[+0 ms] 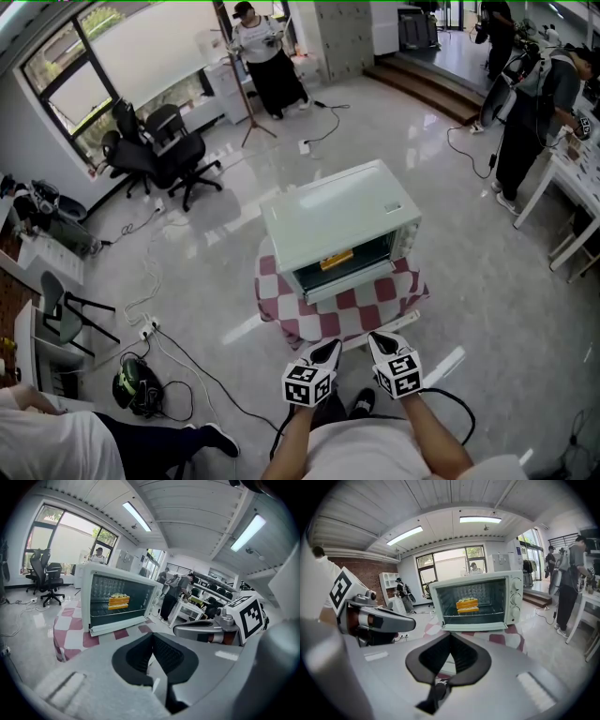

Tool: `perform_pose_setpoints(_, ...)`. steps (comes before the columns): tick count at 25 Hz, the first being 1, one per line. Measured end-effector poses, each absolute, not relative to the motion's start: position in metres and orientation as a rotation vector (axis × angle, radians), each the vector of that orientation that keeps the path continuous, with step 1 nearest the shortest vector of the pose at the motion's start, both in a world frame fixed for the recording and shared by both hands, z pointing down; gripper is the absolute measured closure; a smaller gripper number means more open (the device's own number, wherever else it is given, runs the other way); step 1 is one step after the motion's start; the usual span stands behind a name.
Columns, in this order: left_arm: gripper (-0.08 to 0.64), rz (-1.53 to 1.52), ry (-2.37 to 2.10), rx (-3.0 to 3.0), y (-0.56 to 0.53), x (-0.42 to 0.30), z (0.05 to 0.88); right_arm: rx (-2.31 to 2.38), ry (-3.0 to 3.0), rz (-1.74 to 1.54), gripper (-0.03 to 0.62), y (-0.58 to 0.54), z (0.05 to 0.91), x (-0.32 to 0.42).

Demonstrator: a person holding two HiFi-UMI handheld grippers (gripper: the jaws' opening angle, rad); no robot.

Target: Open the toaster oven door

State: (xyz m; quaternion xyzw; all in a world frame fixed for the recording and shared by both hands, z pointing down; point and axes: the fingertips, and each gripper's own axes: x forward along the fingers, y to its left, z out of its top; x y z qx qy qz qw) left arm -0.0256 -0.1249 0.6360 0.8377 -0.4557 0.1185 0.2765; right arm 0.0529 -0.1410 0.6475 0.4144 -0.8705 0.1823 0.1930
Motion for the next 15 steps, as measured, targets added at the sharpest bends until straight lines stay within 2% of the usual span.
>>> perform_pose_setpoints(15, 0.558, 0.225, -1.292, 2.174, -0.129, -0.042, 0.636, 1.197, -2.466, 0.515, 0.589, -0.144, 0.647, 0.059)
